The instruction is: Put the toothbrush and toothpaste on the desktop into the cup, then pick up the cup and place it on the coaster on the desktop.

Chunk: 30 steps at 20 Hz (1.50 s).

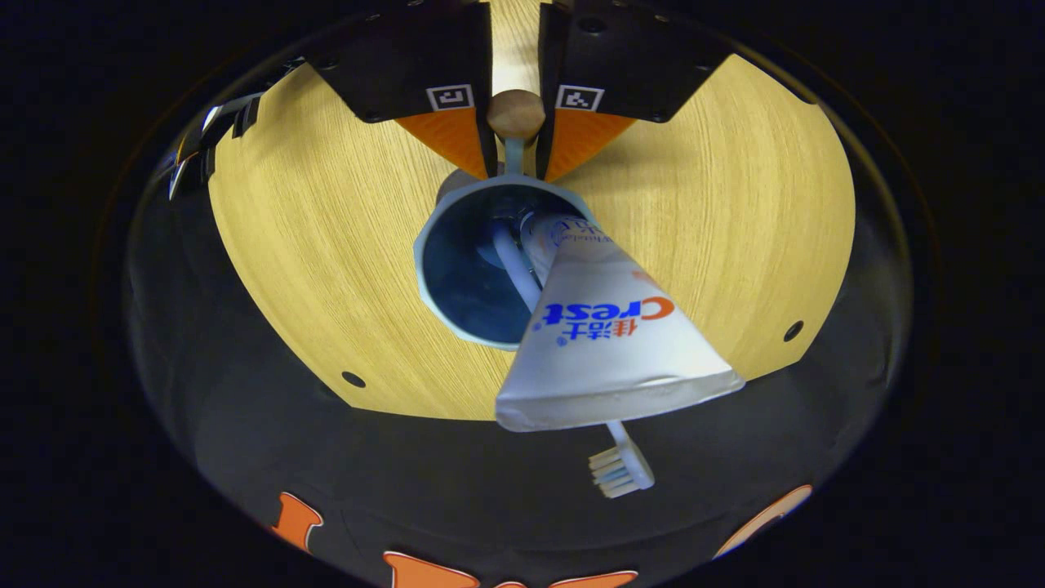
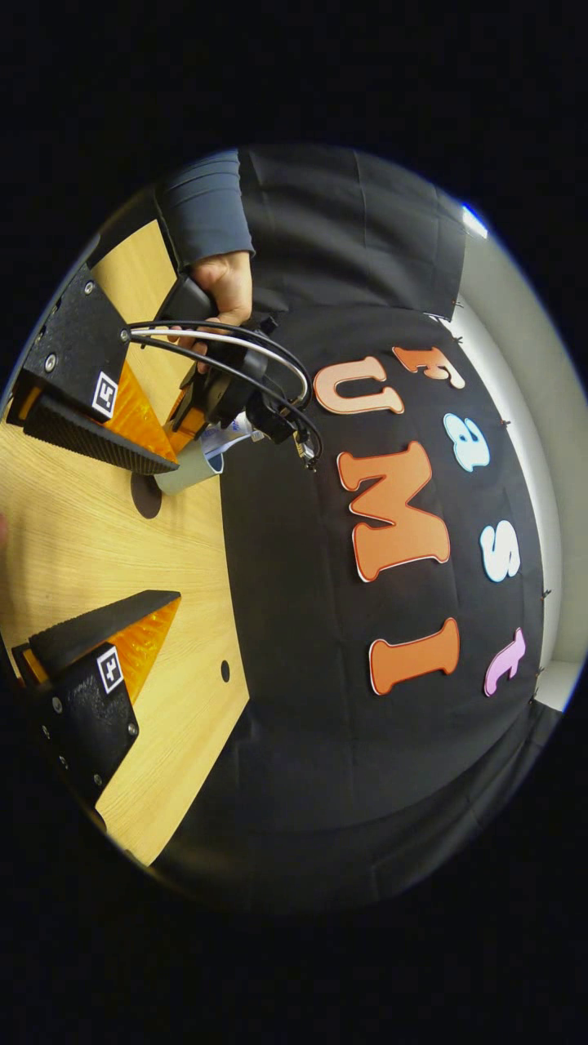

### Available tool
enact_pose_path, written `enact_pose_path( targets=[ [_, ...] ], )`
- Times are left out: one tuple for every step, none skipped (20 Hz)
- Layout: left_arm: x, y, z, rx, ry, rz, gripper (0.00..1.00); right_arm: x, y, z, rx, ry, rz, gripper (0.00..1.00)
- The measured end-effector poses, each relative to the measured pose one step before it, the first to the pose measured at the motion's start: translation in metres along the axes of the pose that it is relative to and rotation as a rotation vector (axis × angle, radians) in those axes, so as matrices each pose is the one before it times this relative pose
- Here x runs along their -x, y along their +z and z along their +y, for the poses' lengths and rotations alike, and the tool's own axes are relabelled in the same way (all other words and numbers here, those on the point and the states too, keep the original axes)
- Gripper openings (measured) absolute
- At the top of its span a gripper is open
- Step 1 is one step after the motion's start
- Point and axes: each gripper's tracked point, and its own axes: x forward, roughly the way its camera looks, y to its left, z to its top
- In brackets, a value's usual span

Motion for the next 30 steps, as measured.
enact_pose_path(
  targets=[
    [-0.00342, -0.00199, -0.00176, -0.00508, -0.00207, 0.01166, 0.22, 0.00282, -0.00113, -0.0048, -0.00208, -0.00718, 0.00176, 0.86],
    [-0.00341, -0.00231, -0.00101, 0.00251, 0.00091, 0.01153, 0.22, 0.00199, -0.00015, -0.00313, -0.00258, -0.00616, 0.00044, 0.86],
    [-0.00292, -0.00081, 0.00004, 0.0057, 0.00175, 0.01153, 0.22, 0.00052, -0.00101, -0.00373, -0.00099, -0.01029, 0.00381, 0.86],
    [-0.00393, -0.002, -0.00143, -0.00145, -0.00081, 0.00992, 0.22, 0.00026, 0.00052, -0.003, -0.00126, -0.00517, -0.00004, 0.86],
    [-0.00182, -0.00184, -0.00021, 0.00282, 0.00225, 0.01124, 0.22, -0.0005, 0.0007, -0.00212, -0.00312, -0.00464, 0.0014, 0.86],
    [-0.00112, -0.00233, 0.0006, 0.00681, 0.00832, 0.01434, 0.23, -0.00032, 0.00041, -0.00249, -0.00506, -0.00273, 0.00164, 0.86],
    [0.00433, 0.00118, 0.0011, -0.00097, 0.00849, -0.00424, 0.24, 0.00036, -0.00115, -0.00093, -0.00464, -0.0019, 0.00344, 0.86],
    [0.00678, 0.00577, -0.00038, -0.01579, 0.00239, -0.0247, 0.27, -0.00026, -0.00067, -0.00061, -0.00233, -0.00247, 0.00369, 0.86],
    [0.00483, 0.00724, 0.00059, -0.02147, 0.00581, -0.02436, 0.31, -0.00058, -0.00091, -0.0005, 0.001, -0.00145, 0.00311, 0.87],
    [0.00478, 0.00777, 0.00177, -0.01979, 0.0088, -0.02329, 0.34, -0.00059, -0.00052, -0.00057, 0.00336, -0.00314, 0.00305, 0.87],
    [0.00504, 0.00925, 0.0034, -0.01947, 0.01284, -0.02898, 0.46, -0.00194, -0.00052, 0.0016, 0.00276, -0.00156, 0.00221, 0.87],
    [0.00419, 0.00968, 0.00392, -0.01417, 0.01082, -0.03217, 0.5, -0.00101, 0.0011, 0.00118, 0.00203, -0.00101, 0.00063, 0.87],
    [0.00651, 0.00628, 0.00524, -0.00694, 0.00814, -0.03767, 0.64, -0.00062, 0.00104, 0.00196, 0.001, -0.0003, -0.00105, 0.87],
    [0.00686, 0.0009, 0.00347, -0.00266, 0.0033, -0.03817, 0.7, -0.00114, 0.00189, 0.0031, 0.00289, -0.00076, -0.00241, 0.87],
    [0.00529, 0.00634, 0.00338, 0.00055, -0.00063, -0.03529, 0.83, -0.00108, 0.0018, 0.00378, 0.00528, 0.00125, -0.00351, 0.87],
    [0.00294, -0.00325, 0.00444, 0.00007, -0.0012, -0.037, 0.86, -0.00112, 0.00298, 0.00377, 0.00829, 0.00029, -0.00416, 0.87],
    [0.00359, 0.0041, 0.00344, -0.00307, 0.00055, -0.03553, 0.93, -0.00177, 0.00374, 0.00527, 0.01195, -0.00098, -0.00823, 0.87],
    [0.00895, 0.00697, 0.00492, -0.00492, 0.0068, -0.04074, 0.96, -0.00116, 0.00404, 0.00394, 0.01223, -0.00172, -0.00951, 0.87],
    [0.01075, 0.00649, 0.0065, -0.00316, 0.00733, -0.04247, 0.96, -0.00123, 0.00355, 0.00409, 0.01094, -0.00077, -0.0084, 0.87],
    [0.01403, 0.00555, 0.00537, -0.00143, 0.01022, -0.04856, 0.96, -0.00166, 0.00406, 0.00608, 0.00863, 0.00148, -0.00998, 0.86],
    [0.01343, 0.00813, 0.00575, 0.00181, 0.00732, -0.04879, 0.98, -0.00234, 0.00465, 0.0072, 0.00767, 0.00282, -0.0117, 0.87],
    [0.01563, 0.00805, 0.00705, -0.0018, 0.01412, -0.04903, 0.98, -0.00142, 0.00525, 0.00704, 0.00698, 0.0046, -0.01306, 0.87],
    [0.01413, 0.00912, 0.00575, -0.00074, 0.01404, -0.05445, 0.98, -0.00158, 0.00396, 0.00572, 0.00599, 0.00149, -0.01069, 0.87],
    [0.01741, 0.00667, 0.00546, -0.00206, 0.0185, -0.05439, 0.98, -0.00096, 0.00389, 0.00588, 0.0062, 0.00451, -0.00807, 0.87],
    [0.01262, 0.00778, 0.0046, -0.00088, 0.01395, -0.05357, 0.98, -0.00282, 0.00221, 0.00641, 0.00585, 0.00302, -0.00545, 0.87],
    [0.01137, 0.00105, -0.00039, 0.00261, 0.01357, -0.04453, 0.97, -0.00255, 0.00272, 0.00723, 0.0068, 0.00687, -0.00504, 0.87],
    [0.00504, 0.00047, 0.00096, 0.00377, 0.0146, -0.0429, 0.97, -0.00169, 0.00388, 0.00668, 0.00745, 0.00417, -0.00809, 0.87],
    [0.00309, -0.00046, 0.00275, 0.0017, 0.02016, -0.03543, 0.97, -0.00164, 0.00269, 0.00645, 0.00842, 0.00412, -0.00756, 0.87],
    [0.00641, 0.00194, 0.0023, 0.00321, 0.02339, -0.03867, 0.97, -0.00088, 0.00227, 0.00562, 0.00742, 0.0021, -0.01069, 0.87],
    [0.00489, 0.00326, 0.00049, 0.00179, 0.02003, -0.03789, 0.97, -0.00049, 0.00319, 0.00562, 0.00696, 0.00402, -0.01016, 0.87]
  ],
)
